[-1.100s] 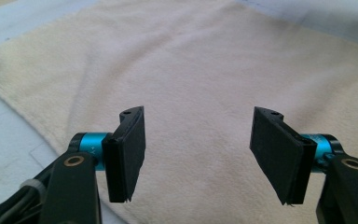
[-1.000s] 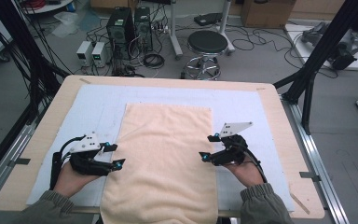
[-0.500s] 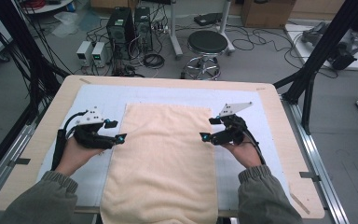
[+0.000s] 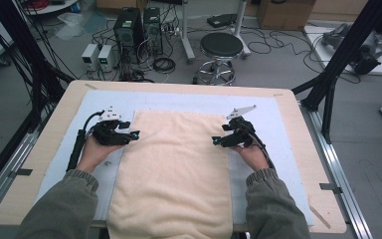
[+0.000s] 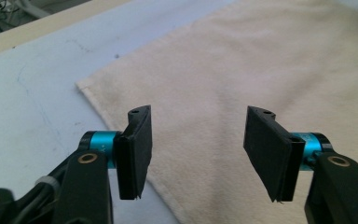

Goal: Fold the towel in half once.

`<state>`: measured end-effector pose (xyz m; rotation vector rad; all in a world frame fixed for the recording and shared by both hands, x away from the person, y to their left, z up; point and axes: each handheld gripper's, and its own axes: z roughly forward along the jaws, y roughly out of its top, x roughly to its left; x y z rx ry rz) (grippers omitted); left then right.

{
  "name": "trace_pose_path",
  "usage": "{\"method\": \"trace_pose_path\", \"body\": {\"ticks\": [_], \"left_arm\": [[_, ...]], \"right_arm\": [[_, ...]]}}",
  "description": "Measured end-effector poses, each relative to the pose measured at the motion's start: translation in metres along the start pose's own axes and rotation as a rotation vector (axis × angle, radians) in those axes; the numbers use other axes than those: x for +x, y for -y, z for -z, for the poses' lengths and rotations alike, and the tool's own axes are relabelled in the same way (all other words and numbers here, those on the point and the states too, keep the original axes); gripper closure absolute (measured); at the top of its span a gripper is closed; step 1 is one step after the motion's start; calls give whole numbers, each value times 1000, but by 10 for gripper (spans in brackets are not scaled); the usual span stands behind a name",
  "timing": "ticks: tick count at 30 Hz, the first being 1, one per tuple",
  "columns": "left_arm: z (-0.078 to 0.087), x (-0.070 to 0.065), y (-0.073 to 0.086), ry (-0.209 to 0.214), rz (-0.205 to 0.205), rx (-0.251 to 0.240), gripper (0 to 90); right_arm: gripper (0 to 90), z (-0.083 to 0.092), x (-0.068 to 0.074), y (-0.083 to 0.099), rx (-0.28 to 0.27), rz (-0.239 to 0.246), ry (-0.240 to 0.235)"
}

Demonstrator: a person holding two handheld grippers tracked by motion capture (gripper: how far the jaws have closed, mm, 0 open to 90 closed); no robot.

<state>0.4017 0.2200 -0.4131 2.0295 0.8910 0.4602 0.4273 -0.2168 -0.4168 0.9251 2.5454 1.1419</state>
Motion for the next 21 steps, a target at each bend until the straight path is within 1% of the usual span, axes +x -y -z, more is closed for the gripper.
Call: {"method": "trace_pose_path", "body": {"ticks": [1, 4, 6, 8, 9, 10, 11, 12, 13, 14, 15, 16, 17, 18, 19, 20, 21], "left_arm": [[-3, 0, 1, -3, -1, 13, 446], [-13, 0, 5, -22, -13, 54, 466], [-19, 0, 8, -63, -7, 94, 475], [-25, 1, 11, -75, 13, 128, 470], [-26, 2, 13, -70, 21, 136, 470], [-26, 2, 13, -71, 35, 130, 474], [-27, 1, 13, -76, 39, 131, 479], [-26, 0, 12, -85, 42, 140, 493], [-27, -3, 11, -88, 45, 144, 512], [-26, -5, 11, -81, 25, 151, 549], [-26, -6, 10, -76, 22, 154, 599], [-26, -7, 10, -74, 25, 158, 639], [-26, -7, 10, -68, 35, 152, 656], [-26, -6, 10, -62, 32, 158, 683], [-25, -6, 10, -60, 39, 159, 710], [-25, -6, 10, -54, 41, 157, 766], [-25, -6, 10, -50, 45, 155, 798]], "right_arm": [[285, -3, -2, 2, 8, -11, 8], [326, -12, -6, 9, 24, -19, 37], [349, -16, -8, 13, 36, -28, 46], [397, -18, -8, 14, 31, -43, 58], [437, -17, -8, 13, 34, -46, 63], [465, -17, -7, 13, 42, -41, 69], [484, -18, -6, 12, 45, -30, 77], [527, -18, -4, 11, 50, -28, 74], [568, -19, -3, 10, 55, -23, 72], [605, -18, -2, 10, 59, -21, 58], [637, -18, -2, 9, 61, -24, 54], [676, -18, -2, 9, 61, -30, 47], [704, -18, -2, 9, 65, -35, 39], [743, -17, -2, 9, 68, -44, 28], [774, -17, -2, 8, 71, -48, 20], [801, -18, -1, 8, 72, -45, 5], [810, -18, -1, 8, 71, -40, 3]]}}
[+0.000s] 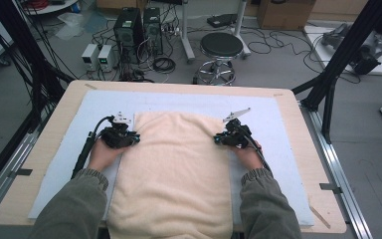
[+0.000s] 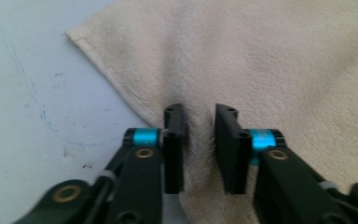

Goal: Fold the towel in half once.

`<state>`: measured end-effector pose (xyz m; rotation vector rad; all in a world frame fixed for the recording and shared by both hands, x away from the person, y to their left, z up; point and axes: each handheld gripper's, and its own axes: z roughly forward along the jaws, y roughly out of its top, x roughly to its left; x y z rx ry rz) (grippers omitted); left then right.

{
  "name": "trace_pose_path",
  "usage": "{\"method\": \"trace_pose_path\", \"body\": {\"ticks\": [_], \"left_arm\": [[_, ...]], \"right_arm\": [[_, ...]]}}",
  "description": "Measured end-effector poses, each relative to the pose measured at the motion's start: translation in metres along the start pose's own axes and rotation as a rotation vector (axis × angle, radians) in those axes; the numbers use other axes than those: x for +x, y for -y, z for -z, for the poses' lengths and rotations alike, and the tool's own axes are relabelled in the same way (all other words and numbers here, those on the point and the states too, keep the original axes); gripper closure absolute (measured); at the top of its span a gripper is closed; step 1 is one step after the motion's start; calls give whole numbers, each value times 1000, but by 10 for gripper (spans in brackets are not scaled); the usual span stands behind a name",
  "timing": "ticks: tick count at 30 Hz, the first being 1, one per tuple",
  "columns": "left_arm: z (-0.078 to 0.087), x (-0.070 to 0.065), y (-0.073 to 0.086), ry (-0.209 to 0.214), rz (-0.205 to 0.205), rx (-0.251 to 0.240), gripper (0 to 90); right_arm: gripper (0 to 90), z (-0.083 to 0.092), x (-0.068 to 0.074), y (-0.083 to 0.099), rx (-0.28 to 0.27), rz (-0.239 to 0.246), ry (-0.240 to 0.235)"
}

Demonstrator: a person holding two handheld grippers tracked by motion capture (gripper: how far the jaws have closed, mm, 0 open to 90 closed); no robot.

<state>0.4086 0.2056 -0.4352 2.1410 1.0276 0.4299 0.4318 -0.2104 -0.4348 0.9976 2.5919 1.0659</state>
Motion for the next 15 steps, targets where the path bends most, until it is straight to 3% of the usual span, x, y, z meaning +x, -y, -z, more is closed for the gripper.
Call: {"method": "trace_pose_path", "body": {"ticks": [3, 7, 12, 15], "left_arm": [[2, 1, 0, 2, 4, -5, 834], [13, 3, -3, 22, 1, -37, 841], [43, 1, -8, 60, -11, -124, 842], [64, -5, -7, 86, -45, -164, 843]], "right_arm": [[829, 2, 0, -1, 3, -5, -23], [831, 12, 1, -3, -33, 6, -44], [833, 41, 9, -8, -98, 42, -68], [831, 60, 18, -8, -118, 72, -99]]}}
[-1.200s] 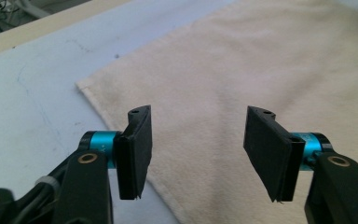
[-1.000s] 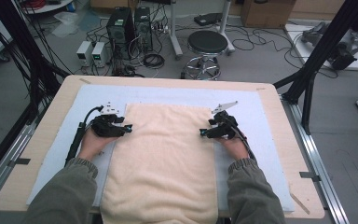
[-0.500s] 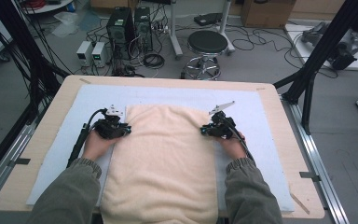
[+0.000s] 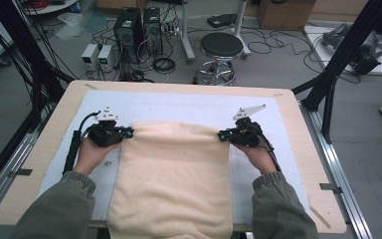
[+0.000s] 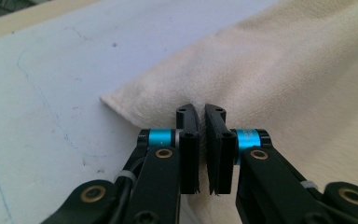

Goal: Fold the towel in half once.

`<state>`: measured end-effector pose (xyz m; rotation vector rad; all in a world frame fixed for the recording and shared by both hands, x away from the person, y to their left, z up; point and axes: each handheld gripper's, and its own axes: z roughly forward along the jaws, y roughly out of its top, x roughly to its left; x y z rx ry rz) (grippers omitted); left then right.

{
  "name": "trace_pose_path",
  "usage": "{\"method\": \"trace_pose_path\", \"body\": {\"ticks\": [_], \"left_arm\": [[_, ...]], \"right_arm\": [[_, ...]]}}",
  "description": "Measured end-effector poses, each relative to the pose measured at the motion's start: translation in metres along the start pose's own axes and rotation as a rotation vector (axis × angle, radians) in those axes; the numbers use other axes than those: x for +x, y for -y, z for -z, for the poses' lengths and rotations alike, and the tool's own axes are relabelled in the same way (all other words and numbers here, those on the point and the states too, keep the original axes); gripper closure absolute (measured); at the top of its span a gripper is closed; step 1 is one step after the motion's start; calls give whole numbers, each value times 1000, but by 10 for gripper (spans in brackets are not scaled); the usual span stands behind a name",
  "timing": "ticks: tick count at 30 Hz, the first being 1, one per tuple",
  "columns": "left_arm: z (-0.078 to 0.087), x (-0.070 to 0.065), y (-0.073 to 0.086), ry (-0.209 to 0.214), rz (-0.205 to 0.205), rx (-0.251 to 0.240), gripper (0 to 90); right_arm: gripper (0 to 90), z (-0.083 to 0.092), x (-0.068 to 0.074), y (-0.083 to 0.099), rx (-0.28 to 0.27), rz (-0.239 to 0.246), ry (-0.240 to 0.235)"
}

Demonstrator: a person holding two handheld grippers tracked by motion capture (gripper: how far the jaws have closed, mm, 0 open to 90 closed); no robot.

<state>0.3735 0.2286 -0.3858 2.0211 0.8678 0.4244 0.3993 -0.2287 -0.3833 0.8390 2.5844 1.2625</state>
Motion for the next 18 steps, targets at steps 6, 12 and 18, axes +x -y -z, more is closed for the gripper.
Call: {"method": "trace_pose_path", "body": {"ticks": [6, 12, 18], "left_arm": [[43, -30, 17, 39, -102, -36, 842], [79, -73, 60, 99, -180, -9, 831], [91, -84, 79, 153, -149, -1, 612]], "right_arm": [[823, 33, 39, 1, 2, 97, -33], [802, 48, 92, 28, 39, 193, -89], [638, 54, 113, 59, 51, 191, -83]]}}
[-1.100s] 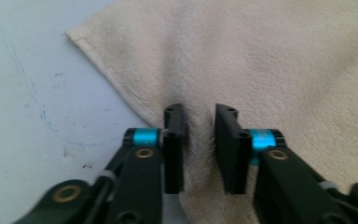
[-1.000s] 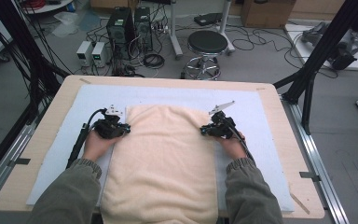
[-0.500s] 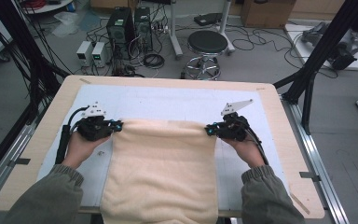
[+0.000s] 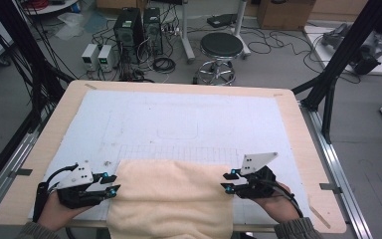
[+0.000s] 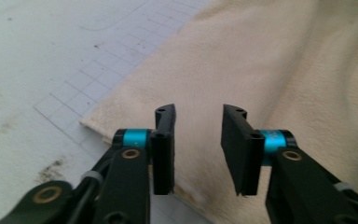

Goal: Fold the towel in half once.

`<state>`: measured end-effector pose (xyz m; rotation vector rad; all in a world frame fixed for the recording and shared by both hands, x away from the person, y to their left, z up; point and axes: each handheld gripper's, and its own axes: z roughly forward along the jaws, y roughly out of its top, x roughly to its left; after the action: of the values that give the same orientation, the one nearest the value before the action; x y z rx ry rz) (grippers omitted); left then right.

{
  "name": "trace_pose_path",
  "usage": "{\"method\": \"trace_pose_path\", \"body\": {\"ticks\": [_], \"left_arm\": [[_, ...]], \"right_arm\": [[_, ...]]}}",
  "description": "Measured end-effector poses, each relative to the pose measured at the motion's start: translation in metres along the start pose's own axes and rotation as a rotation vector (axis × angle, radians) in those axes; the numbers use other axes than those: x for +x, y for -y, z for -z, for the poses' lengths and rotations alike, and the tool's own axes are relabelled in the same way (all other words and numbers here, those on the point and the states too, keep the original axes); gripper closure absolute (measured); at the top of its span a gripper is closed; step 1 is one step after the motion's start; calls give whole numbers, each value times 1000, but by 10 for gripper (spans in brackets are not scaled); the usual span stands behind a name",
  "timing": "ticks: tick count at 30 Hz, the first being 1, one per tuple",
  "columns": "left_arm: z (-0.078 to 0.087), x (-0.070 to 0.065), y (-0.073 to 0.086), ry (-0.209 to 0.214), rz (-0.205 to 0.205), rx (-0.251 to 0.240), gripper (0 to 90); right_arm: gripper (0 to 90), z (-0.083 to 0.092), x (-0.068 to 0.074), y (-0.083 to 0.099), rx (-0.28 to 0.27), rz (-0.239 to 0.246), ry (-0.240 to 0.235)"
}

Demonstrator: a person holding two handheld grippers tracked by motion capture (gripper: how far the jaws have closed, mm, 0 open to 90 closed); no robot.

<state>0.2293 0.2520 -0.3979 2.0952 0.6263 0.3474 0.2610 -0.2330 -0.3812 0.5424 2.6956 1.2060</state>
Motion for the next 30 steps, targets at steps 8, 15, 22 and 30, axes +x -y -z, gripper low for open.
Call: {"method": "trace_pose_path", "body": {"ticks": [8, 15, 22, 30], "left_arm": [[-29, 28, -12, -61, 52, 11, 521], [-73, 44, -13, 7, 86, 128, 569], [-75, 42, -11, 5, 66, 128, 761], [-69, 37, -17, -38, 53, 94, 779]], "right_arm": [[509, -13, -31, 7, -27, -85, 73], [459, -52, -51, 5, 35, -130, 53], [702, -60, -51, 4, 65, -104, 9], [760, -49, -47, -1, 20, -83, 34]]}}
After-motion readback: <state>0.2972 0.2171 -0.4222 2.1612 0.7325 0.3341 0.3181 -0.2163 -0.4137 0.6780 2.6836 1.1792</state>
